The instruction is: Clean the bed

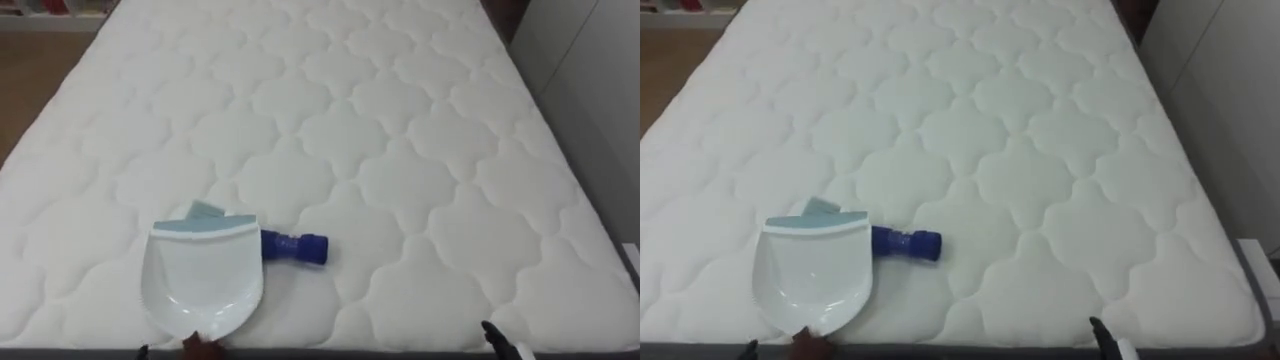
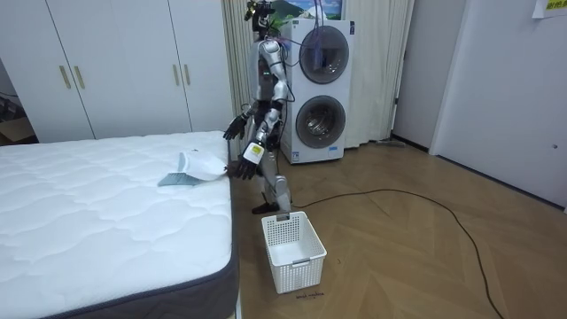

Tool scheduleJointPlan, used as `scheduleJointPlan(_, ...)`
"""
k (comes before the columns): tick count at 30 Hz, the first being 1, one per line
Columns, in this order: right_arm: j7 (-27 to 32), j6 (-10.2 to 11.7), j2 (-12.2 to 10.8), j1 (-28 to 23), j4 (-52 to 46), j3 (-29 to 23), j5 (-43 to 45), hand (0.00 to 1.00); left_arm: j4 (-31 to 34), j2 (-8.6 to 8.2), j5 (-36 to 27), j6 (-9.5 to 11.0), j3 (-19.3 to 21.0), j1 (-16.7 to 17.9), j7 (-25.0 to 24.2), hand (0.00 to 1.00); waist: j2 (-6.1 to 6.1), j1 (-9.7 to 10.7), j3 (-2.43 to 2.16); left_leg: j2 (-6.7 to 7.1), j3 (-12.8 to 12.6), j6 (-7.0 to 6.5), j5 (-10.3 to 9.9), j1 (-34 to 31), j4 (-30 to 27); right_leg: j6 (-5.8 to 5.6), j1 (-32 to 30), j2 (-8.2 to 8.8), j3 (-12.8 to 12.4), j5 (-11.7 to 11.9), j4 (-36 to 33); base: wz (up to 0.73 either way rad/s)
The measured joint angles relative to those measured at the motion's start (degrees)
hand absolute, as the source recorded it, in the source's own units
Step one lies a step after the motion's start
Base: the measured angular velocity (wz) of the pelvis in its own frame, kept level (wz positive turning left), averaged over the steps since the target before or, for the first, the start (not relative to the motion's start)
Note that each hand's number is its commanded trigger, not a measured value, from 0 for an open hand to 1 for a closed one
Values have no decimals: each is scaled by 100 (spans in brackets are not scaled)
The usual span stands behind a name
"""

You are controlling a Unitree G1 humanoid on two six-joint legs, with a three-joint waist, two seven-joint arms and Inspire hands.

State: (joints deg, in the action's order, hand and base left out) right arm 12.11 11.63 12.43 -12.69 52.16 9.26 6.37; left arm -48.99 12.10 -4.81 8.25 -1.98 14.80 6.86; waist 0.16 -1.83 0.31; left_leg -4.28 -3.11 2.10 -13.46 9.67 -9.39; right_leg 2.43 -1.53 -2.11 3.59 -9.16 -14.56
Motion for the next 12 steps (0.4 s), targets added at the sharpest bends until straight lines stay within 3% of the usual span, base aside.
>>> scheduleJointPlan(5,-64,-56,-268,26,574,-239,-168,0,-435,-74,-53,-1,36,26,-17,0,-8,-7,6,1,-1,1,-3,55,22,-27,90,12,44,14,60,8)
scheduleJointPlan(7,-114,-64,-347,23,712,-423,-174,0,-497,-175,-11,0,243,56,-26,0,-9,-9,6,0,-2,5,-8,64,65,-36,84,13,63,24,57,7)
scheduleJointPlan(12,-435,-178,-356,13,831,-621,-285,0,-737,-249,5,-11,448,98,-90,0,9,-19,14,-15,10,-7,-89,77,171,-53,48,8,127,37,-12,4)
